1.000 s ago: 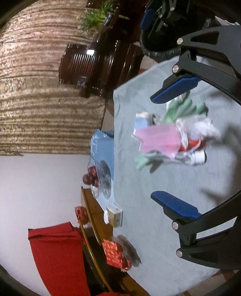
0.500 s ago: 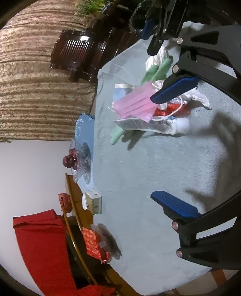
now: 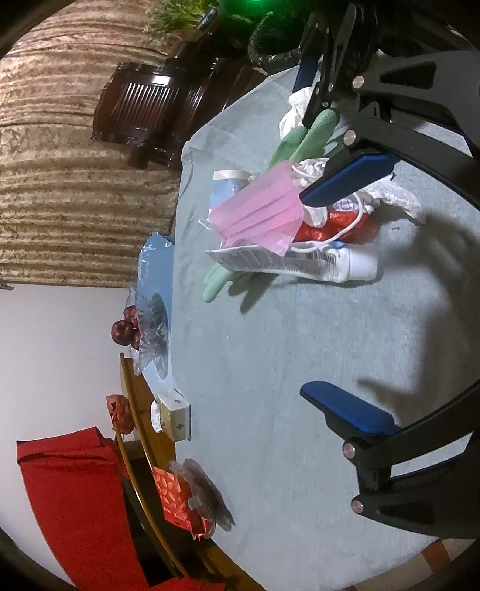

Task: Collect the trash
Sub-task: 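Grasp the white tissue with the right gripper while the left grasps the pink mask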

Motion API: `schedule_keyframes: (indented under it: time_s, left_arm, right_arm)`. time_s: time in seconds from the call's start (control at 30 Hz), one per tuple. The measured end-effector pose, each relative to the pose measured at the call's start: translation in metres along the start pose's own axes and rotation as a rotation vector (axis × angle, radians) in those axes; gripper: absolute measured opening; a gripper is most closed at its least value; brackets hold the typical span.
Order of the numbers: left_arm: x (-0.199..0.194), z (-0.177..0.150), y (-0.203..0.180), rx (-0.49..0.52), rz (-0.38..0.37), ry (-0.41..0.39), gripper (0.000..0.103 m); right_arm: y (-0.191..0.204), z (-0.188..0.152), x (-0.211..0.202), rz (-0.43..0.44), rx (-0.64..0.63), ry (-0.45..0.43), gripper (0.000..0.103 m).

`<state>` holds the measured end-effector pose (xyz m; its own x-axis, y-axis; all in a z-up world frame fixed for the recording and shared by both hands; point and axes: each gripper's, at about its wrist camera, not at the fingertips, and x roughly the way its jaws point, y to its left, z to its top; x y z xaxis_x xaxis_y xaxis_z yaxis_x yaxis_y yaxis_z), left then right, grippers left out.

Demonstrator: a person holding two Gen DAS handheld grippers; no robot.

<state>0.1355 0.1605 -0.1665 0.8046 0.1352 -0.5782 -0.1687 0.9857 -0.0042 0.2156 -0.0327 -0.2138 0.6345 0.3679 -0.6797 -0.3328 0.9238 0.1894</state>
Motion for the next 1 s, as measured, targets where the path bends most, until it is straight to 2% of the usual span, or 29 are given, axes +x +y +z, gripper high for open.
schedule_keyframes:
  time_s: [0.03,0.1,0.2,0.3,0.4,0.53,0.6,1.0]
  left_arm:
    - [0.001,0.0,-0.001,0.001,-0.003,0.0,0.093]
    - [0.0,0.0,-0.004,0.003,-0.007,-0.003,0.093]
    - [0.0,0.002,-0.008,0.008,-0.017,-0.006,0.093]
    - [0.002,0.006,-0.011,0.008,-0.026,-0.006,0.093]
    - [0.004,0.01,-0.014,0.01,-0.037,-0.012,0.092]
    - [0.006,0.016,-0.02,0.017,-0.052,-0.031,0.09]
    - [0.009,0.018,-0.022,0.021,-0.06,-0.027,0.08]
    - [0.039,0.016,-0.025,0.012,-0.107,0.053,0.055]
  right_arm:
    - [0.0,0.0,0.001,0.002,0.0,0.007,0.053]
    - [-0.001,0.0,0.003,0.011,0.0,0.02,0.049]
    - [-0.001,-0.001,0.002,0.013,0.0,0.018,0.036]
    - [-0.002,-0.001,-0.001,-0.006,0.01,0.012,0.031]
    - [-0.002,0.0,-0.006,-0.04,0.018,-0.011,0.029]
    - [-0.006,0.007,-0.014,-0.036,0.048,-0.05,0.029]
    - [-0.006,0.012,-0.015,-0.036,0.04,-0.058,0.029]
    - [-0.002,0.017,-0.015,-0.021,0.02,-0.073,0.029]
